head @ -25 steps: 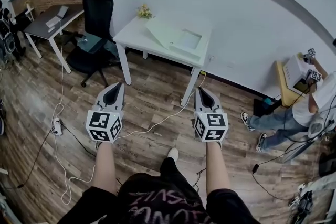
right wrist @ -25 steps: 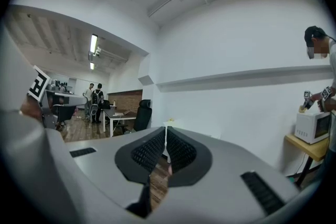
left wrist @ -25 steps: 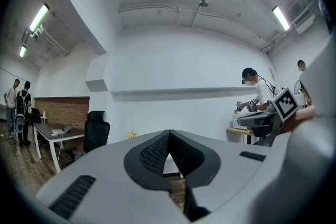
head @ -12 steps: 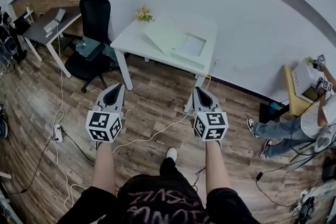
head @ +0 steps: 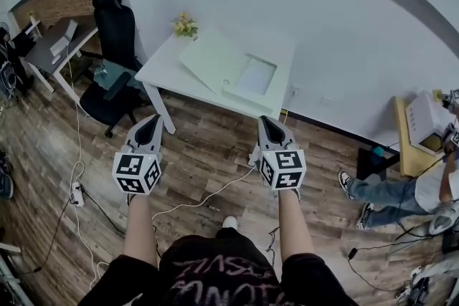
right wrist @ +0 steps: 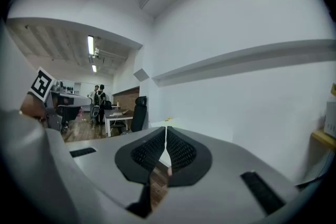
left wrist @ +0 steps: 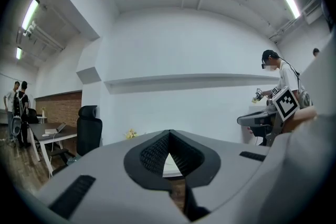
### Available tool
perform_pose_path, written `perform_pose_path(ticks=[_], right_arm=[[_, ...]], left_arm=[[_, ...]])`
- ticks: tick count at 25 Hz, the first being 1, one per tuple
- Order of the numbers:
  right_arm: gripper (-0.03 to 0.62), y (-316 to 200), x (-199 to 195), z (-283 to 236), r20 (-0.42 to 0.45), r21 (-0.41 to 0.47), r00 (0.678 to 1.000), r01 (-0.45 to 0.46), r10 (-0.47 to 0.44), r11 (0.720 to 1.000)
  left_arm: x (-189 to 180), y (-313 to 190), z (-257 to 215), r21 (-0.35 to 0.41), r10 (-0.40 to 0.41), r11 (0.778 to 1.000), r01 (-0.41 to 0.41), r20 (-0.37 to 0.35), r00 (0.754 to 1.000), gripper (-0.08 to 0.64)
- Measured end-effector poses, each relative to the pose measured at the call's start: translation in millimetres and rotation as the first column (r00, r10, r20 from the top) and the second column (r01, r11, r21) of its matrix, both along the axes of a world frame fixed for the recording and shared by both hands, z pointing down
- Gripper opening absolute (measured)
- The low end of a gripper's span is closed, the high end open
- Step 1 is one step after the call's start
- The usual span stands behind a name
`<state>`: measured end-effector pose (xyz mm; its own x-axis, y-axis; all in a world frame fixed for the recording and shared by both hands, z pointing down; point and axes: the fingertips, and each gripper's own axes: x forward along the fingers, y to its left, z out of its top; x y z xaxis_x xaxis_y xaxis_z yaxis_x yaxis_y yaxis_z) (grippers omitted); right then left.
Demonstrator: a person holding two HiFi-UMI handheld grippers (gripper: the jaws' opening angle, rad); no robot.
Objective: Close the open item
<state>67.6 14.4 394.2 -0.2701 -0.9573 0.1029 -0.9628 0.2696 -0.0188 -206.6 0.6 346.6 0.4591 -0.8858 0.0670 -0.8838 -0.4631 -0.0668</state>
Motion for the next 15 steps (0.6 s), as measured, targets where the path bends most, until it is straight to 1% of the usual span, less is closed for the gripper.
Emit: perform_pose_path(ticks=[6,8,12,15], right_arm=[[0.026,-45.5,33.1,8.9,0.026,-0.025,1.0,-0.004,0.004,1.0],[0.025,-54.7,39.2,11.1,0.023,-0.032,1.0,-0.001,0.001,0.999],[0.025,-68.3,54.7,11.3,0.03,-0.028,1.0,-0.004,0.005,1.0],[0.025,-77.6,65.0,13.8,0.03,-0.025,0.999,-0.014,0.015,1.0]], left_arm=[[29.4,-42.9,1.2,-0.015,-0.013,1.0,0.013,0.004,1.0,0.014],[37.0,-51.8,1.5,-0.016,-0.013,1.0,0.013,0.006,1.0,0.014],[54.2,-66.3,-0.6,0.0,0.003,1.0,-0.003,0.035,0.999,0.014],[59.7,-77.3,-0.7,0.0,0.003,1.0,-0.003,0.031,1.0,0.014]])
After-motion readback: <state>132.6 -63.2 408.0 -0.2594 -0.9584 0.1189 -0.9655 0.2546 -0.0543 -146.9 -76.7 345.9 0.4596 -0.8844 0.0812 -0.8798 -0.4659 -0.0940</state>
